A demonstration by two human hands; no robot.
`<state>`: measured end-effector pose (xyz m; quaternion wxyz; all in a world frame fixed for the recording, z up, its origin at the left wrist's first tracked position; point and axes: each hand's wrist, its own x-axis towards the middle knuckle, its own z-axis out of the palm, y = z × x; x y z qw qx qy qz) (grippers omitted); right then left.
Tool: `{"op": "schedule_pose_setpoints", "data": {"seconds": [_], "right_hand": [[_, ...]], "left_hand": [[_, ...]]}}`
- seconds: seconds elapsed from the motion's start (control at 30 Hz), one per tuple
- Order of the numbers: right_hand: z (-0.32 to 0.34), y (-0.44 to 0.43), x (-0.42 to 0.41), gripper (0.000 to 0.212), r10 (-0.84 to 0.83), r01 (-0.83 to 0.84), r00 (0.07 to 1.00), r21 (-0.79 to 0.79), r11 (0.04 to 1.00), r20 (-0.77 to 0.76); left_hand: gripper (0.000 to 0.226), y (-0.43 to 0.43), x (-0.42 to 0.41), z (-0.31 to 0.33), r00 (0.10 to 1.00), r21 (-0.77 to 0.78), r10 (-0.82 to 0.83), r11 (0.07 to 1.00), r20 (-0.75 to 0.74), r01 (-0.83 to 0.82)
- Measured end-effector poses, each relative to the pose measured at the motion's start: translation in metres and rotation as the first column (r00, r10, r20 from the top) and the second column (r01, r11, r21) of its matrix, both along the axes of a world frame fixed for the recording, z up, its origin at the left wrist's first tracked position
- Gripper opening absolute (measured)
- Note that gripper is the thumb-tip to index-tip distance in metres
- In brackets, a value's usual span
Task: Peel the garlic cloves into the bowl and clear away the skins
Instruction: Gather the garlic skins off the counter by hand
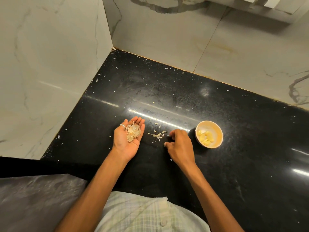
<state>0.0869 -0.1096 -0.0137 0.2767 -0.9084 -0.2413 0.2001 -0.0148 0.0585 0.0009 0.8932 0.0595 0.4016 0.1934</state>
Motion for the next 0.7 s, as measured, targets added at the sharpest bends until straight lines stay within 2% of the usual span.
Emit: {"op": "schedule_pose_setpoints", "data": {"seconds": [0.07, 0.27, 0.4, 0.47, 0.57, 0.7], "right_hand": [[-0.005, -0.002, -0.009, 0.03, 0.02, -0.02, 1.0, -0.022, 1.0, 0.007], [-0.007, 0.04, -0.017, 0.036, 0.077, -0.08, 0.996, 0.074, 0.994, 0.048], [-0.004, 0.041, 0.004, 0.036, 0.038, -0.049, 0.996, 0.154, 0.987, 0.076], [-0.006, 0.038, 0.014, 0.035, 0.074, -0.092, 0.988, 0.131, 0.987, 0.137], [-0.013, 0.042, 0.018, 0.037, 0.224, -0.24, 0.947, 0.044, 0.97, 0.232], [-0.015, 0.044, -0.004, 0.03, 0.313, -0.323, 0.901, -0.016, 0.946, 0.3]], "left_hand": [[0.037, 0.003, -0.004, 0.0, 1.0, -0.002, 0.018, 1.0, 0.002, -0.018], [0.037, 0.004, -0.005, 0.002, 1.0, 0.014, 0.018, 1.0, -0.016, -0.018], [0.037, 0.005, -0.005, 0.005, 1.0, 0.024, 0.011, 1.0, -0.025, -0.011], [0.037, 0.006, -0.006, 0.006, 0.999, 0.023, 0.017, 1.0, -0.029, -0.016], [0.037, 0.006, -0.005, 0.005, 0.999, 0.023, 0.023, 0.999, -0.035, -0.022], [0.038, 0.005, -0.003, 0.005, 0.999, 0.023, 0.016, 1.0, -0.036, -0.015]]}}
